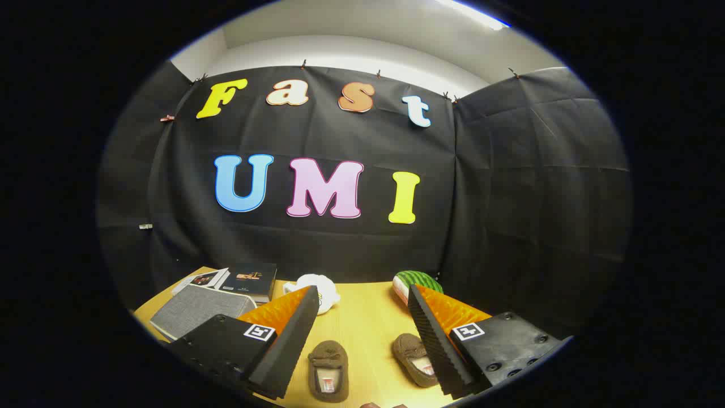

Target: Open the storage box then place both shoes into the box .Put the left shoe in first, then the right shoe, with the right side of both shoes facing outward in a uniform manner.

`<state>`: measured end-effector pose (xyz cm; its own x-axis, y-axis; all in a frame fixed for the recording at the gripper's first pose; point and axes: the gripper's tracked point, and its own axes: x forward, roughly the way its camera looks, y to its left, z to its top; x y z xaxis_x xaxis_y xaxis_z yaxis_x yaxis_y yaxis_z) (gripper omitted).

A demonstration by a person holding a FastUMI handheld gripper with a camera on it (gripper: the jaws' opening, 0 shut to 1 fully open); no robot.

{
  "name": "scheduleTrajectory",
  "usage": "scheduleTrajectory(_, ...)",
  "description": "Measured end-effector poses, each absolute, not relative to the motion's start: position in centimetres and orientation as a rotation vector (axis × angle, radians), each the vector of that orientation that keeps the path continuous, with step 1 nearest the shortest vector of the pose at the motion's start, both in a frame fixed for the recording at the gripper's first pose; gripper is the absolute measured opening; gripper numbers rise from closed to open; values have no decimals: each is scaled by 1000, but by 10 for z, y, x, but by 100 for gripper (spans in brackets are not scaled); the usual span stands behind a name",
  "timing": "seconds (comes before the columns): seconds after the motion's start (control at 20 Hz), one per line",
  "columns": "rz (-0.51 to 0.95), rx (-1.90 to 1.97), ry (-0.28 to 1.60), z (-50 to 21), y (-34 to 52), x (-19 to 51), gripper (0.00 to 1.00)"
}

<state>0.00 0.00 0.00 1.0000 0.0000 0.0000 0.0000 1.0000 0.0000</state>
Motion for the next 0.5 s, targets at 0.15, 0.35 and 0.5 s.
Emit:
scheduleTrajectory(0.15,-1,-6,18,-4,0,-7,97)
scheduleTrajectory(0.35,1,-31,14,-2,-2,-11,97)
scheduleTrajectory(0.5,10,-16,28,-6,0,-12,97)
